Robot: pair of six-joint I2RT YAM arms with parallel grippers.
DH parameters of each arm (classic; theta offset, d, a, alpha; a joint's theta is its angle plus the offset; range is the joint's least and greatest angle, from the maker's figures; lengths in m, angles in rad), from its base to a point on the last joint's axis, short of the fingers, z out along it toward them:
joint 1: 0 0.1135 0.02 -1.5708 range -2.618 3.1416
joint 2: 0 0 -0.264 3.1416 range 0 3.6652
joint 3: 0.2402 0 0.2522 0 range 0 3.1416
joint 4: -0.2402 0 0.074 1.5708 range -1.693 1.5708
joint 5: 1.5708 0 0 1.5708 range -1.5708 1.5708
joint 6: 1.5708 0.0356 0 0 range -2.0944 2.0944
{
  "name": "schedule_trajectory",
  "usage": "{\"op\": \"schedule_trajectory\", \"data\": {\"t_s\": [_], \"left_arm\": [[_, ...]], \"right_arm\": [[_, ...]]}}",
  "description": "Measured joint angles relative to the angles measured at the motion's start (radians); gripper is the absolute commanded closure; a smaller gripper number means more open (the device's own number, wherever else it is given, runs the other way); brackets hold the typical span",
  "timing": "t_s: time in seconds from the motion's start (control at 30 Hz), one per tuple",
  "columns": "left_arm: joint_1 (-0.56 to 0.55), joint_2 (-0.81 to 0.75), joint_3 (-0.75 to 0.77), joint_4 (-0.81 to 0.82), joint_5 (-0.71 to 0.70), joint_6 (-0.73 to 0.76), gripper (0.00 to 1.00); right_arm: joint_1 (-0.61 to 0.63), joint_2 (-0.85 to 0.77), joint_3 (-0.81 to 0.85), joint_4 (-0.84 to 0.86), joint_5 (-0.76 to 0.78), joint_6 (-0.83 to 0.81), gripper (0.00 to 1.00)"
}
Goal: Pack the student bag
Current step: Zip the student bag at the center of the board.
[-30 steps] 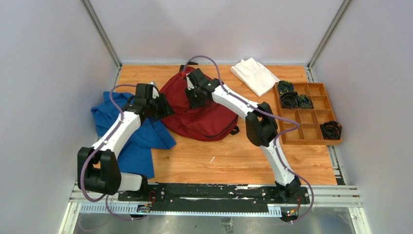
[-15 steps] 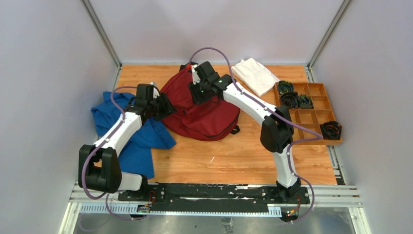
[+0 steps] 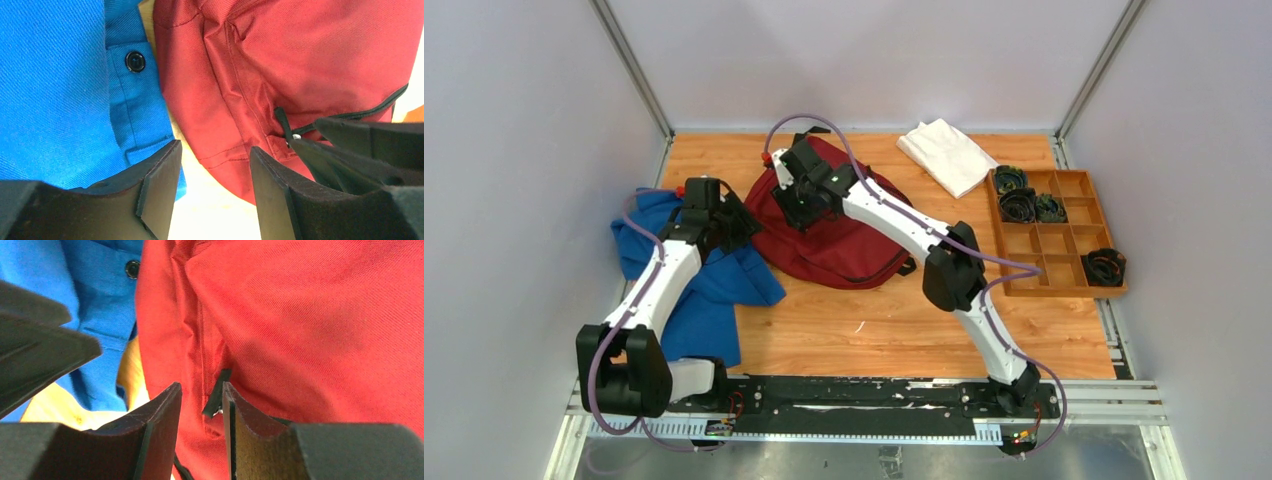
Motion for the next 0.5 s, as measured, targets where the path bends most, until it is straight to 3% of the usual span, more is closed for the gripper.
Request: {"op": "schedule_trajectory", "data": {"t_s": [0.33, 0.5], "left_arm": [[0.001, -0.013, -0.019, -0.008, 0.005, -0.001, 0.42], [0.001, -0.011, -0.037, -0.003, 0.024, -0.002, 0.41]], "right_arm": [[0.001, 0.084, 0.024, -0.057, 0.029, -0.013, 0.59], [0.002, 0.084, 0.002, -0.055, 0.054, -0.023, 0.74]]}}
